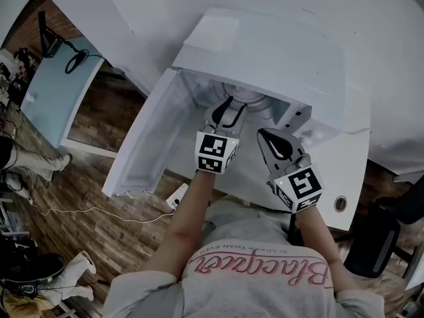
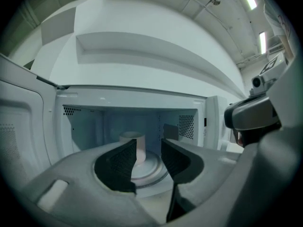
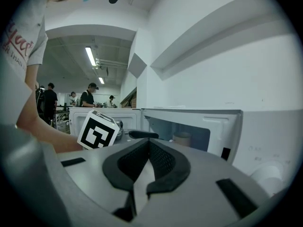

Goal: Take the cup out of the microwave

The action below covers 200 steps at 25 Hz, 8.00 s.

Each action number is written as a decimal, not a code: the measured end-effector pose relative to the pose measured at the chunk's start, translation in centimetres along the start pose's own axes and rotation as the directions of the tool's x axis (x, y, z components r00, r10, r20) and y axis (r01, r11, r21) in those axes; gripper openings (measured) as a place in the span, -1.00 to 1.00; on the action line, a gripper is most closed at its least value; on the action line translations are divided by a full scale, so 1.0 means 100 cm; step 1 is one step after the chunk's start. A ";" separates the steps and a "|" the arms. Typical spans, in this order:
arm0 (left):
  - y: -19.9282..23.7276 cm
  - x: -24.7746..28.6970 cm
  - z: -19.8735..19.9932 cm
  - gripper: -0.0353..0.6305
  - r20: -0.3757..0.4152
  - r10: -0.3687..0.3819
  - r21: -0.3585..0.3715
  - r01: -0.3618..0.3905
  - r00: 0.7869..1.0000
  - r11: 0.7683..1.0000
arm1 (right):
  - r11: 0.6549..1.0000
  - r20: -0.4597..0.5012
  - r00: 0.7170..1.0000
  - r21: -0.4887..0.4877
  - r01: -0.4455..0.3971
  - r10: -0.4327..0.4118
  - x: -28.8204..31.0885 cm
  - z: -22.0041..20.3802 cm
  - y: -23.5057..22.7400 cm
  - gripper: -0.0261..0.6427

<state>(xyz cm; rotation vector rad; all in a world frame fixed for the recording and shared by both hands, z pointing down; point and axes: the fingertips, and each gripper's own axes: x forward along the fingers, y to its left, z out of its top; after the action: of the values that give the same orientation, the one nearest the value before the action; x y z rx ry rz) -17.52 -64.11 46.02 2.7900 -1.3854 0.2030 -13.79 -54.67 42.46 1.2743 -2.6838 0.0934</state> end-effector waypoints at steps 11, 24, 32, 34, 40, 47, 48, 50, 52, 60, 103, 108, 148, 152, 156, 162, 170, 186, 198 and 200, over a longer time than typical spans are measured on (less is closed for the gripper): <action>0.024 0.037 -0.016 -0.39 -0.034 0.039 -0.031 -0.040 0.999 0.999 | 0.999 0.014 1.000 0.040 0.015 -0.016 0.007 -0.005 -0.012 -0.89; 0.039 0.076 -0.028 -0.51 -0.083 0.023 -0.007 -0.024 0.996 1.000 | 0.993 -0.027 0.997 0.088 0.077 -0.075 0.010 -0.023 -0.037 -0.89; 0.043 0.083 -0.032 -0.59 -0.089 0.038 -0.013 -0.039 0.995 0.999 | 0.992 -0.037 0.997 0.100 0.078 -0.075 0.015 -0.028 -0.039 -0.89; 0.043 0.084 -0.032 -0.59 -0.086 0.036 -0.016 -0.038 0.996 0.999 | 0.992 -0.039 0.996 0.101 0.078 -0.075 0.015 -0.029 -0.038 -0.89; 0.044 0.085 -0.032 -0.67 -0.093 0.050 -0.010 -0.051 0.994 0.999 | 0.991 -0.040 0.996 0.103 0.084 -0.080 0.015 -0.029 -0.038 -0.89; 0.045 0.084 -0.033 -0.73 -0.112 0.055 -0.010 -0.057 0.992 0.998 | 0.991 -0.040 0.996 0.101 0.083 -0.080 0.016 -0.028 -0.035 -0.89; 0.045 0.084 -0.033 -0.73 -0.112 0.052 -0.013 -0.053 0.992 0.998 | 0.992 -0.039 0.996 0.100 0.083 -0.080 0.016 -0.028 -0.034 -0.89; 0.045 0.083 -0.033 -0.73 -0.112 0.045 -0.010 -0.047 0.993 0.999 | 0.992 -0.039 0.996 0.097 0.084 -0.080 0.016 -0.027 -0.034 -0.89; 0.044 0.080 -0.033 -0.73 -0.112 0.041 -0.003 -0.041 0.993 0.999 | 0.992 -0.039 0.996 0.094 0.084 -0.080 0.016 -0.027 -0.033 -0.89; 0.041 0.069 -0.034 -0.74 -0.106 0.023 -0.030 -0.026 0.994 0.999 | 0.994 -0.036 0.997 0.077 0.072 -0.069 0.017 -0.023 -0.025 -0.89; 0.024 -0.002 -0.035 -0.74 -0.086 0.008 -0.045 -0.012 0.996 0.999 | 0.997 -0.042 0.998 0.067 0.042 -0.040 -0.002 -0.021 0.028 -0.89; 0.024 -0.010 -0.036 -0.74 -0.093 0.012 -0.051 -0.017 0.996 0.999 | 0.997 -0.044 0.998 0.073 0.041 -0.038 -0.003 -0.019 0.032 -0.89; -0.006 -0.082 -0.008 -0.74 -0.067 0.124 -0.080 -0.130 0.990 0.988 | 0.998 -0.020 0.999 0.045 -0.045 0.046 -0.044 0.011 0.043 -0.89; -0.011 -0.090 0.002 -0.74 -0.062 0.139 -0.082 -0.144 0.988 0.986 | 0.997 -0.016 0.998 0.046 -0.058 0.059 -0.050 0.017 0.042 -0.89; -0.015 -0.098 0.012 -0.74 -0.057 0.148 -0.073 -0.152 0.987 0.986 | 0.997 -0.003 0.998 0.052 -0.058 0.059 -0.053 0.024 0.038 -0.89; -0.019 -0.107 0.029 -0.74 -0.041 0.155 -0.050 -0.157 0.987 0.986 | 0.997 0.029 0.998 0.050 -0.056 0.055 -0.056 0.038 0.030 -0.89; -0.032 -0.121 0.062 -0.74 -0.006 0.132 -0.020 -0.132 0.991 0.991 | 0.997 0.082 0.996 0.065 -0.034 0.029 -0.056 0.055 0.017 -0.89; -0.040 -0.128 0.115 -0.74 0.075 0.095 -0.019 -0.093 0.993 0.995 | 0.997 0.161 0.987 0.070 -0.013 0.002 -0.056 0.084 -0.001 -0.89; -0.050 -0.123 0.154 -0.74 0.154 0.069 0.035 -0.075 0.986 0.997 | 1.000 0.250 0.968 0.023 -0.013 0.007 -0.066 0.118 -0.013 -0.89; -0.052 -0.122 0.158 -0.74 0.162 0.062 0.038 -0.069 0.985 0.997 | 1.000 0.251 0.968 0.018 -0.013 0.008 -0.067 0.120 -0.013 -0.89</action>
<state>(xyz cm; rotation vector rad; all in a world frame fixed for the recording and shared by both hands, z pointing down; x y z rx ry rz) -18.99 -52.50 29.00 2.8545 -1.5252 0.0080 -10.12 -51.96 29.43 1.3613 -2.9072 -0.0440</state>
